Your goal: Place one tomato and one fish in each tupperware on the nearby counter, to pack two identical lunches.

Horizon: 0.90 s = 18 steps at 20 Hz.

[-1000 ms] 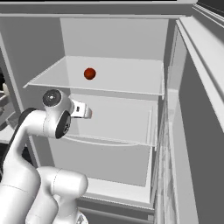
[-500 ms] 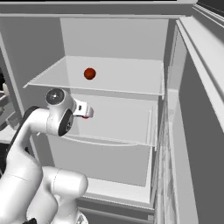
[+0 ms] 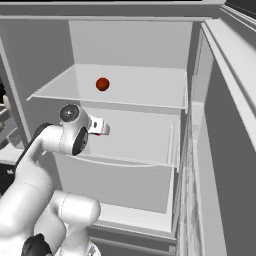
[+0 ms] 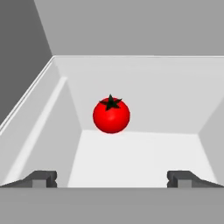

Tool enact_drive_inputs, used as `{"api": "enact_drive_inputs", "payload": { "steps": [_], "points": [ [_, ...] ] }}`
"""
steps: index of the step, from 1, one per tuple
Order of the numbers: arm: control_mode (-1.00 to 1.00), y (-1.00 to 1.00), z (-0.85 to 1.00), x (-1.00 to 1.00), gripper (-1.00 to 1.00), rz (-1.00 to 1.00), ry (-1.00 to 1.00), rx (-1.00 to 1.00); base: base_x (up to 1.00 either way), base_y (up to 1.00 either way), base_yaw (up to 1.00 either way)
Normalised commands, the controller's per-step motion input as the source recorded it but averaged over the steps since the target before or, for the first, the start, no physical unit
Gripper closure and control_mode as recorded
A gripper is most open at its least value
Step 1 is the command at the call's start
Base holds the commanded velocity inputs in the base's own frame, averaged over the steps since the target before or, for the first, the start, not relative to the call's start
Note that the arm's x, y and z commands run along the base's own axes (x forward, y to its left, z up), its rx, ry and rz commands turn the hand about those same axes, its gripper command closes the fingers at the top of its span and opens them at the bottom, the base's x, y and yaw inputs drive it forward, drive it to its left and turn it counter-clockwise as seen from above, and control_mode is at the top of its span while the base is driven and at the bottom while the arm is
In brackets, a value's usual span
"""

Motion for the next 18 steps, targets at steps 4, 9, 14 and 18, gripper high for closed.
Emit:
{"api": "enact_drive_inputs", "payload": {
  "steps": [4, 9, 14, 18],
  "points": [
    [-1.0, 0.0, -0.01, 0.28, -1.0, 0.0, 0.0, 0.0, 0.0, 0.0, 0.0],
    [-1.0, 0.0, -0.02, 0.21, -1.0, 0.0, 0.0, 0.0, 0.0, 0.0, 0.0],
    [-1.0, 0.0, 0.0, 0.11, -1.0, 0.0, 0.0, 0.0, 0.0, 0.0, 0.0],
    [-1.0, 0.0, -0.06, 0.06, -1.0, 0.0, 0.0, 0.0, 0.0, 0.0, 0.0]
  ]
}}
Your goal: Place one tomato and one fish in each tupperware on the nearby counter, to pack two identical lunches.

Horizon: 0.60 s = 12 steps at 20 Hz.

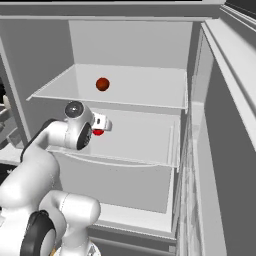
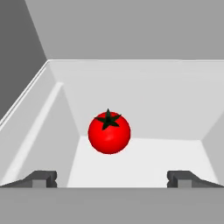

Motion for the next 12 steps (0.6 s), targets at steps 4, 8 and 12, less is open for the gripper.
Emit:
{"api": "enact_drive_inputs", "payload": {
  "steps": [4, 8, 12],
  "points": [
    [-1.0, 0.0, -0.25, 0.0, -1.0, 0.0, 0.0, 0.0, 0.0, 0.0, 0.0],
    [-1.0, 0.0, -0.37, 0.0, -1.0, 0.0, -0.01, 0.0, 0.0, 0.0, 0.0],
    [-1.0, 0.0, 0.0, 0.06, -1.0, 0.0, -0.01, 0.0, 0.0, 0.0, 0.0]
  ]
}}
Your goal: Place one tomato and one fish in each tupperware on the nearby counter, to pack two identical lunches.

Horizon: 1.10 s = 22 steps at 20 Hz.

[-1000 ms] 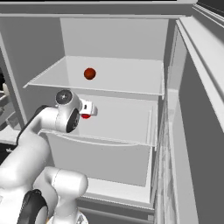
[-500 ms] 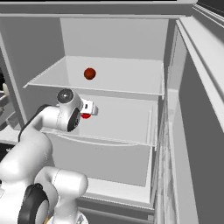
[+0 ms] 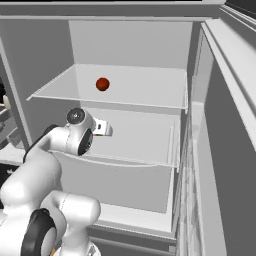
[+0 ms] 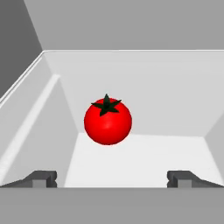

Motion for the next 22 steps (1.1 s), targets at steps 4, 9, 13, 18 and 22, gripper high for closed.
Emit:
{"api": "enact_drive_inputs", "payload": {
  "steps": [4, 9, 13, 18, 22],
  "points": [
    [-1.0, 0.0, 0.0, 0.12, -1.0, 0.0, 0.0, 0.0, 0.0, 0.0, 0.0],
    [-1.0, 0.0, -0.06, 0.23, -1.0, 0.0, -0.01, 0.0, 0.0, 0.0, 0.0],
    [-1.0, 0.02, -0.28, 0.1, -1.0, 0.0, -0.08, 0.0, 0.0, 0.0, 0.0],
    [-1.0, 0.0, -0.13, 0.11, -1.0, 0.0, -0.1, 0.0, 0.0, 0.0, 0.0],
    [-1.0, 0.01, -0.11, 0.15, -1.0, 0.0, -0.04, 0.0, 0.0, 0.0, 0.0]
  ]
}}
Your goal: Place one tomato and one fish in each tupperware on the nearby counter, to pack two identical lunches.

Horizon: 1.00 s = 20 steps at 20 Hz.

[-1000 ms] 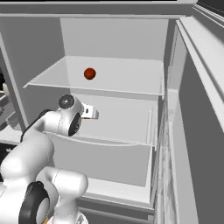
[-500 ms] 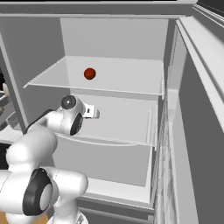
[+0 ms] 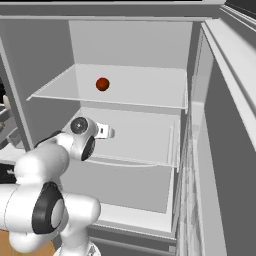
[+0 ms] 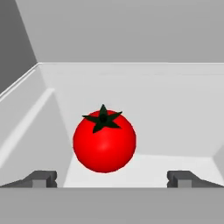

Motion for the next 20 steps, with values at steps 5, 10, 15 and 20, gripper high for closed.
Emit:
{"api": "enact_drive_inputs", "payload": {
  "steps": [5, 10, 15, 20],
  "points": [
    [-1.0, 0.03, -0.02, 0.24, -1.0, 0.0, 0.0, 0.0, 0.0, 0.0, 0.0],
    [-1.0, 0.0, -0.01, 0.14, -1.0, 0.0, 0.0, 0.0, 0.0, 0.0, 0.0],
    [-1.0, 0.04, -0.16, 0.16, -1.0, 0.0, 0.0, 0.0, 0.0, 0.0, 0.0],
    [-1.0, 0.03, -0.14, 0.22, 1.0, 0.0, 0.0, 0.0, 0.0, 0.0, 0.0]
  ]
}}
